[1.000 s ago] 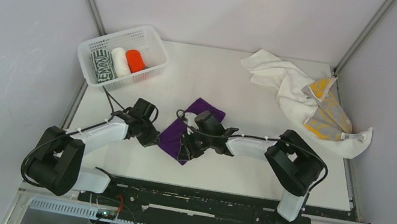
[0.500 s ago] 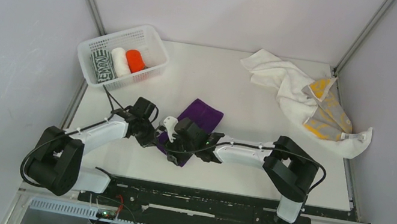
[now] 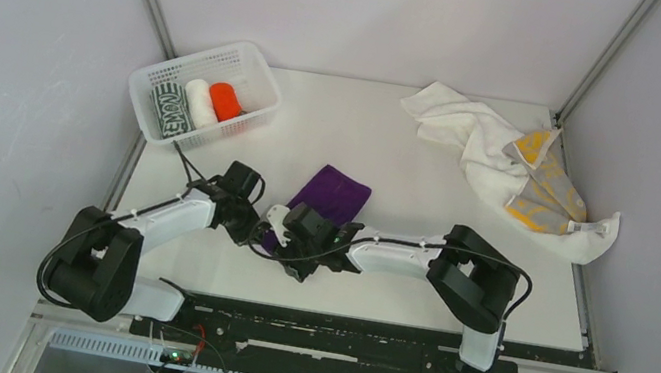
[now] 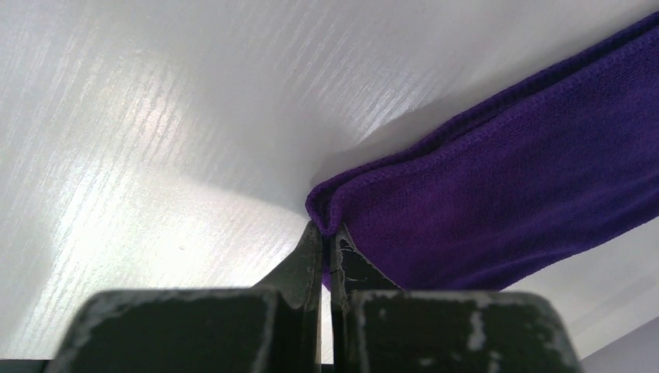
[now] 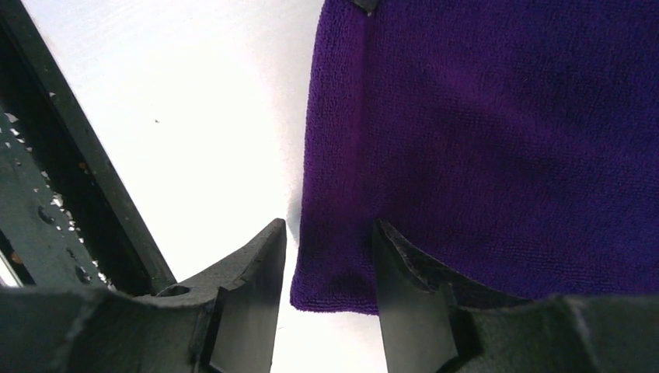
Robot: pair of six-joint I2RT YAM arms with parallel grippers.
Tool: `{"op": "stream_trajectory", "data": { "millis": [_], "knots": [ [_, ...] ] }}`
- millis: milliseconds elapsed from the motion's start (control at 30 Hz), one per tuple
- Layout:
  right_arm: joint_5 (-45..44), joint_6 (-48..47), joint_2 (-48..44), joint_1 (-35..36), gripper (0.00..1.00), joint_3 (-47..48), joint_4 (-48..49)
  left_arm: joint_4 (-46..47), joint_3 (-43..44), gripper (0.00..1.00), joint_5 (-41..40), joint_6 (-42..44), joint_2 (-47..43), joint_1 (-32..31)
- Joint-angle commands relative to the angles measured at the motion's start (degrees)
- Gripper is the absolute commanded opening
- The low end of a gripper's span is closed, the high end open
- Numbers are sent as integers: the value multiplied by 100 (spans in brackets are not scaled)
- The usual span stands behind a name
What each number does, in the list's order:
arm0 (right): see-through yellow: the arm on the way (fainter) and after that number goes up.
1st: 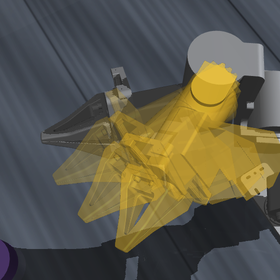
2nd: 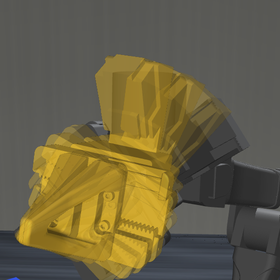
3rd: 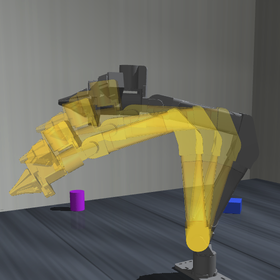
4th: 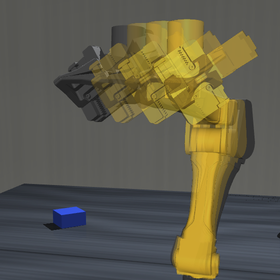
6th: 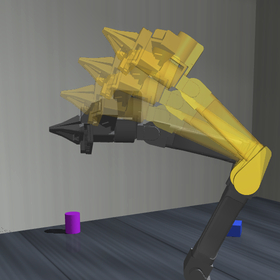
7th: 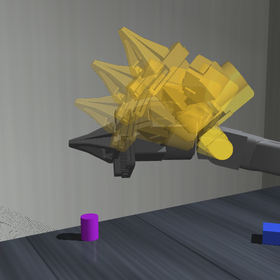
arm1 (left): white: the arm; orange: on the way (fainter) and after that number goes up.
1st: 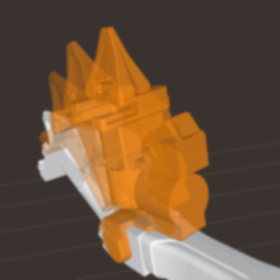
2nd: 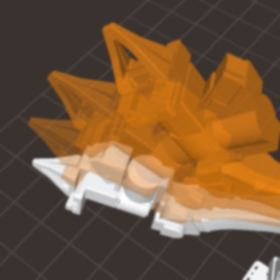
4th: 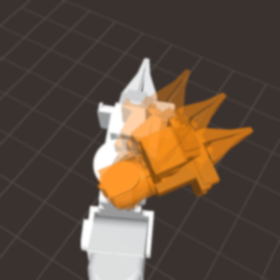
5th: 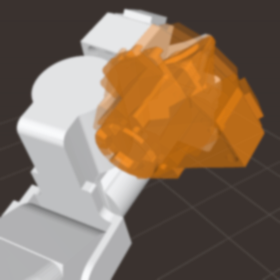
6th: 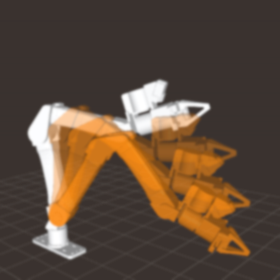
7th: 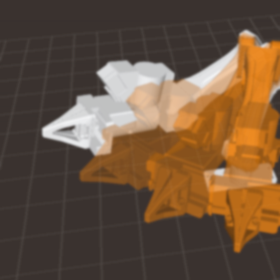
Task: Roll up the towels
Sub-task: Roll the towel at the center of the board.
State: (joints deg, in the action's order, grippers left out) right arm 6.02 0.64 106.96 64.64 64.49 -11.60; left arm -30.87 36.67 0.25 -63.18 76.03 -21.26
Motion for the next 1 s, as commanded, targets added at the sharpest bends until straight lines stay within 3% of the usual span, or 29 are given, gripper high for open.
{"op": "stream_trajectory", "data": {
  "millis": [0,267,967],
  "knots": [
    [-304,-200,206,203,43,236,-688,-43,335,0,-27,131,98,-8],
    [-915,-149,-133,391,45,319,-808,-6,312,0,83,37,58,-7],
    [-802,-16,-231,514,41,494,-884,-11,236,0,85,-11,-97,-9]
  ]
}}
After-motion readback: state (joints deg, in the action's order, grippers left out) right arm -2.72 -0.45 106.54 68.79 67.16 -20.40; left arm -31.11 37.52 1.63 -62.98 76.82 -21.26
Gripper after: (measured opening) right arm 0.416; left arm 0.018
